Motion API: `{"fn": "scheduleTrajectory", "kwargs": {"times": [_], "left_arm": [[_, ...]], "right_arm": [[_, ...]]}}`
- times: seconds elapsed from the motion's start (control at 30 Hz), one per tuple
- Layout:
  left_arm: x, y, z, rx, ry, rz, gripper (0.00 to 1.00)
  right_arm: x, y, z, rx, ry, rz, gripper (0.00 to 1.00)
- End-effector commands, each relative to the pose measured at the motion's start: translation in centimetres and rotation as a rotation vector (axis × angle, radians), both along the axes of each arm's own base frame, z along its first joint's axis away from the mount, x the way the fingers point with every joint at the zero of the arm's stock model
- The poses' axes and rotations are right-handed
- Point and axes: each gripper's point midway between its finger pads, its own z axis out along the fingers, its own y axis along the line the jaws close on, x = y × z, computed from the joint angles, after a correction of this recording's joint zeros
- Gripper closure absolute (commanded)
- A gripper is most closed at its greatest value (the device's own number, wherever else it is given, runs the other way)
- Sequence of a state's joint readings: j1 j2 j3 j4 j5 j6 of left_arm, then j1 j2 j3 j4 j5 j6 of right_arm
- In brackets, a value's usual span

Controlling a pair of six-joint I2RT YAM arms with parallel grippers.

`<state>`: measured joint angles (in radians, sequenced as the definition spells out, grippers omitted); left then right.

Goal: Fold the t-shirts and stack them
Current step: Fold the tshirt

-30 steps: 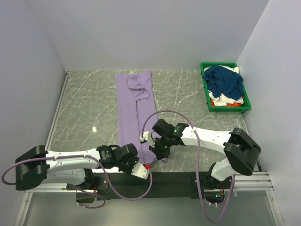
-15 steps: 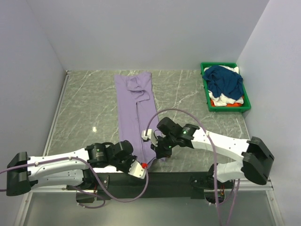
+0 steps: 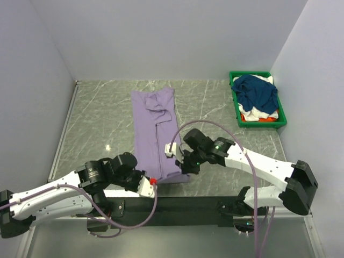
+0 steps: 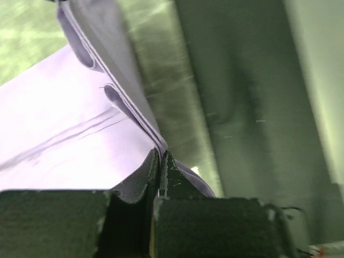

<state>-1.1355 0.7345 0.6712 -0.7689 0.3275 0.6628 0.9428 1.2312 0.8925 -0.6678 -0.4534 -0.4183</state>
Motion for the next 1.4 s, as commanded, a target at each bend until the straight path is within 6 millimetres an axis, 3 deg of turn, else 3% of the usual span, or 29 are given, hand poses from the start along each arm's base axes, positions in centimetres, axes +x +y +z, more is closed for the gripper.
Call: {"fn": "scheduleTrajectory", "kwargs": {"times": [0.0, 0.3, 0.73, 0.93, 1.2, 1.37], "left_arm": [[3.1, 0.0, 0.0, -0.015, -0.099, 0.072, 0.99], [13.7, 2.4, -1.1, -0.004, -0.351, 0.213, 0.98], [23.7, 4.5, -0.7, -0.062, -0.432, 0.203, 0.85], [27.0, 5.1, -1.8, -0.06, -0.434, 0.159, 0.84], [28.8, 5.5, -3.9, -0.061, -0.411, 0.137, 0.82], [29.5, 5.4, -3.3, -0.085, -0.423, 0.128, 0.82]], "right_arm": [[4.8, 1.4, 1.9, 0.03, -0.157, -0.018, 1.0], [12.0, 3.4, 1.0, 0.015, -0.258, -0.017, 1.0], [20.3, 4.3, 0.2, 0.018, -0.278, -0.062, 1.0], [22.6, 4.8, -1.0, -0.003, -0.272, -0.073, 1.0], [25.2, 5.2, -2.6, -0.041, -0.262, -0.096, 1.0], [25.3, 4.7, -1.3, -0.034, -0.268, -0.114, 1.0]]}}
